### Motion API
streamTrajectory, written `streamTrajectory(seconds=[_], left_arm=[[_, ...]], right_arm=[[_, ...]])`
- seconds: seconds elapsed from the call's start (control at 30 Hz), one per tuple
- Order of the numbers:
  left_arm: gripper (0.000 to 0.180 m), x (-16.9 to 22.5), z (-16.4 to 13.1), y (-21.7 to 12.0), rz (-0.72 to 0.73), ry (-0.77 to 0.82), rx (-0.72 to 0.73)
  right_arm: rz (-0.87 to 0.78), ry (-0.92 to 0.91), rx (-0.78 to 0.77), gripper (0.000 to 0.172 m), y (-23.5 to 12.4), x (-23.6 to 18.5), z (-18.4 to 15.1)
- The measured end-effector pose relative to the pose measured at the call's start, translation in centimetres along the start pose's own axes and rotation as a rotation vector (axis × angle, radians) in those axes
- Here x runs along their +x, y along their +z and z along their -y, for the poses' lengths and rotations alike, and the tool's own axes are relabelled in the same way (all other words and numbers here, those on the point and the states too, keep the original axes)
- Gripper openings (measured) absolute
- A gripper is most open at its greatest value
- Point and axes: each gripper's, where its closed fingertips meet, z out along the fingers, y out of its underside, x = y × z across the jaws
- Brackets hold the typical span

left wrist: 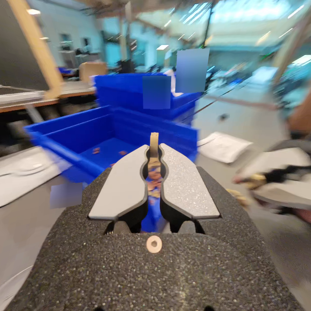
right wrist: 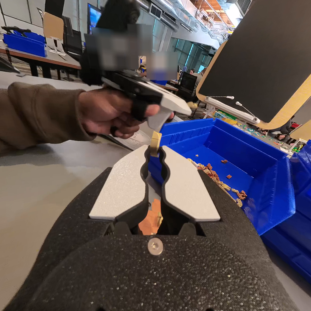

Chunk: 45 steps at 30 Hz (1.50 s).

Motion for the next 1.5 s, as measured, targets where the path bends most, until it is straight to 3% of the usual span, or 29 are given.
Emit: streamTrajectory(seconds=[0.1, 0.27, 0.4, 0.5, 0.67, 0.8, 1.07, 1.3, 1.5], left_arm=[[0.036, -2.5, -2.2, 1.9, 0.143, 0.072, -0.141], [0.044, -1.0, -3.9, 1.1, 0.132, 0.130, -0.152], [0.041, 5.0, -3.6, -1.1, -0.134, 0.191, -0.090], [0.037, 8.8, -3.1, -3.0, -0.339, 0.083, -0.037], [0.032, 11.6, -1.0, -4.2, -0.478, -0.063, 0.068], [0.030, 12.2, -1.1, -4.0, -0.557, -0.219, 0.080], [0.018, 12.1, -0.6, -4.2, -0.641, -0.387, 0.128], [0.020, 11.6, 0.4, -4.6, -0.532, -0.218, 0.159], [0.019, 12.0, -0.9, -3.6, -0.416, -0.043, 0.087]], right_arm=[[-0.023, -0.013, -0.011, 0.010, -0.1, 0.6, -0.3], [-0.007, 0.022, 0.012, 0.010, -0.3, 0.8, 0.1], [0.093, 0.163, 0.121, 0.010, -0.9, 0.1, 1.6], [0.183, 0.322, 0.239, 0.010, -1.6, 0.3, 3.0], [0.275, 0.535, 0.339, 0.010, -2.1, 1.0, 3.8], [0.331, 0.610, 0.342, 0.010, -1.9, 0.6, 3.7], [0.385, 0.633, 0.326, 0.009, -1.5, -0.5, 3.6], [0.263, 0.418, 0.266, 0.009, -1.2, -0.6, 3.1], [0.174, 0.219, 0.191, 0.009, -0.5, -1.4, 2.1]])
